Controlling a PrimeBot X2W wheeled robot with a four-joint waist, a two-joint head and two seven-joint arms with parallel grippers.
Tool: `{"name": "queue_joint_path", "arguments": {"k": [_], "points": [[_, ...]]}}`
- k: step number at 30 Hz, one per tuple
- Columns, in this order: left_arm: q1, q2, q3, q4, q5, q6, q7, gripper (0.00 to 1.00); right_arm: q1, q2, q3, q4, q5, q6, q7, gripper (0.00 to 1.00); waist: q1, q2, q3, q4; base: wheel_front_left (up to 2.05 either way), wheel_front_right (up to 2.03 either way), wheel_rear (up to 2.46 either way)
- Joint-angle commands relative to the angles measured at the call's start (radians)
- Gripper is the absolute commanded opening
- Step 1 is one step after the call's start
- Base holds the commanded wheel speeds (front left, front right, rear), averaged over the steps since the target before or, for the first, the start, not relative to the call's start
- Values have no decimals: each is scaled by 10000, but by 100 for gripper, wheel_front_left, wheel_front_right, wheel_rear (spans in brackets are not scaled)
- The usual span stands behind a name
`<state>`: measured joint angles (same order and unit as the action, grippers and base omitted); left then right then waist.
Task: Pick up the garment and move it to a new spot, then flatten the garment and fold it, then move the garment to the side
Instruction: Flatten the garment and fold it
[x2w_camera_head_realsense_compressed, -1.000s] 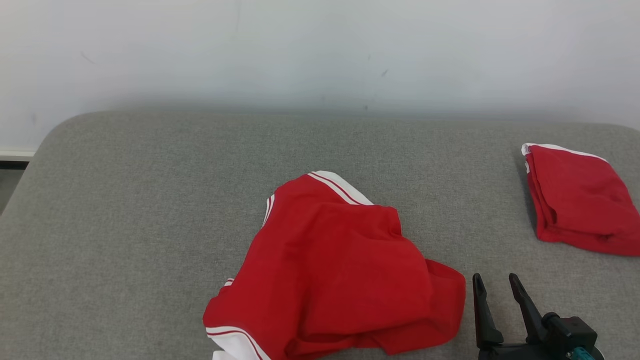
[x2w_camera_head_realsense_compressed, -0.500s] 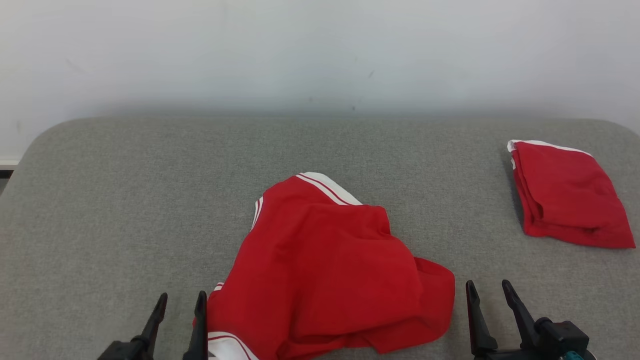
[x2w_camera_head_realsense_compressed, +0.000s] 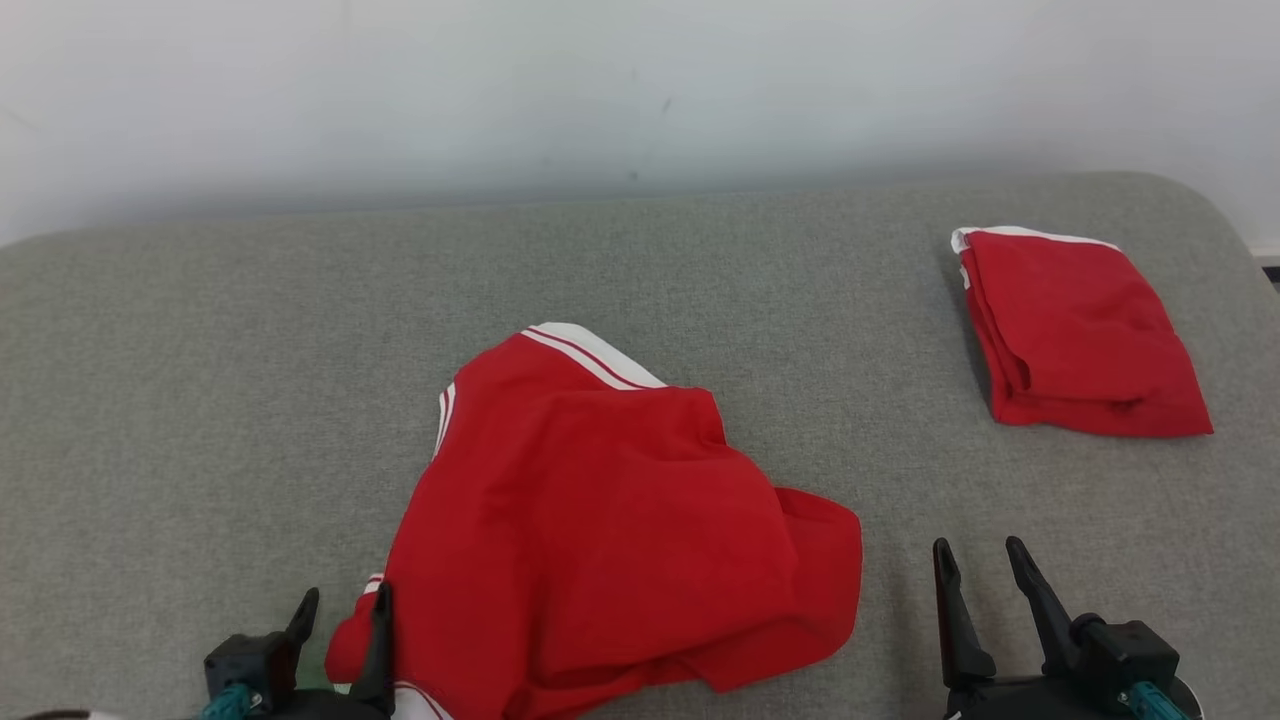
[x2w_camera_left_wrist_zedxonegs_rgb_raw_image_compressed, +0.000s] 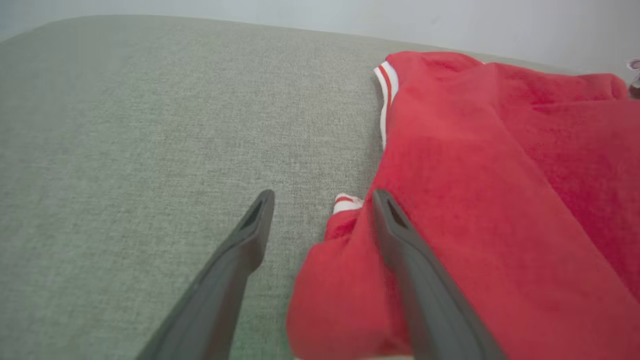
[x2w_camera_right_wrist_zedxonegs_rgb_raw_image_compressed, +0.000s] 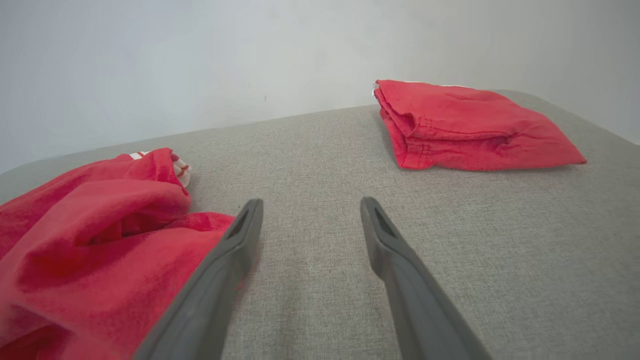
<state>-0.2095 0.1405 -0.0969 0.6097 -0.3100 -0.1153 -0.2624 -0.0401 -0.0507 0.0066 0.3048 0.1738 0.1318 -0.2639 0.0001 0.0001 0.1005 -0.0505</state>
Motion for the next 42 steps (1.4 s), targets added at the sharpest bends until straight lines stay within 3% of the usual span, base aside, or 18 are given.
{"name": "queue_joint_path", "arguments": {"k": [1,11,13,14,15,22,32,39,40,41,42], "points": [[-244,56,-80,262,-111,-68,-22,100,-39,1,-32,-20,-65,-27,-1,100,-1,-1,145,-117,0,0,0],[-1028,130,-1059,1915,-239,-144,369,100,-220,4,6,35,-22,-27,-1,100,-1,-1,147,-91,0,0,0],[-1208,57,-1282,2165,-293,-147,506,48,-196,1,12,33,-28,-27,-1,100,-1,-1,167,-91,0,0,0],[-1304,-29,-1446,2195,-394,-149,534,5,-201,2,26,26,-30,-27,0,100,-1,-1,189,-99,0,0,0],[-1387,-85,-1645,2236,-480,-152,599,0,-230,2,35,6,-33,-27,0,100,-1,-1,215,-108,0,0,0],[-2225,477,-2134,2147,-1011,-134,311,0,-350,1,-43,-96,-4,-27,-1,100,-1,-1,389,-172,0,0,0],[-3753,1605,-980,1950,-1858,-136,-22,0,-557,2,-29,-89,-46,-27,0,100,-1,-1,598,-259,0,0,0],[-3739,1802,-523,2469,-1966,-91,-32,0,-745,4,19,-40,-14,-27,-1,100,-1,-1,626,-402,0,0,0],[-3623,1684,-513,2426,-1887,-83,-31,25,-736,2,24,-22,9,-27,-1,100,-1,-1,585,-374,0,0,0],[-3533,1641,-472,2356,-1807,-39,-26,58,-718,1,44,-11,62,-27,0,100,-1,-1,563,-346,0,0,0],[-3464,1655,-389,2245,-1730,11,-27,100,-707,1,95,2,130,-27,-1,100,-1,-1,532,-305,0,0,0]]}}
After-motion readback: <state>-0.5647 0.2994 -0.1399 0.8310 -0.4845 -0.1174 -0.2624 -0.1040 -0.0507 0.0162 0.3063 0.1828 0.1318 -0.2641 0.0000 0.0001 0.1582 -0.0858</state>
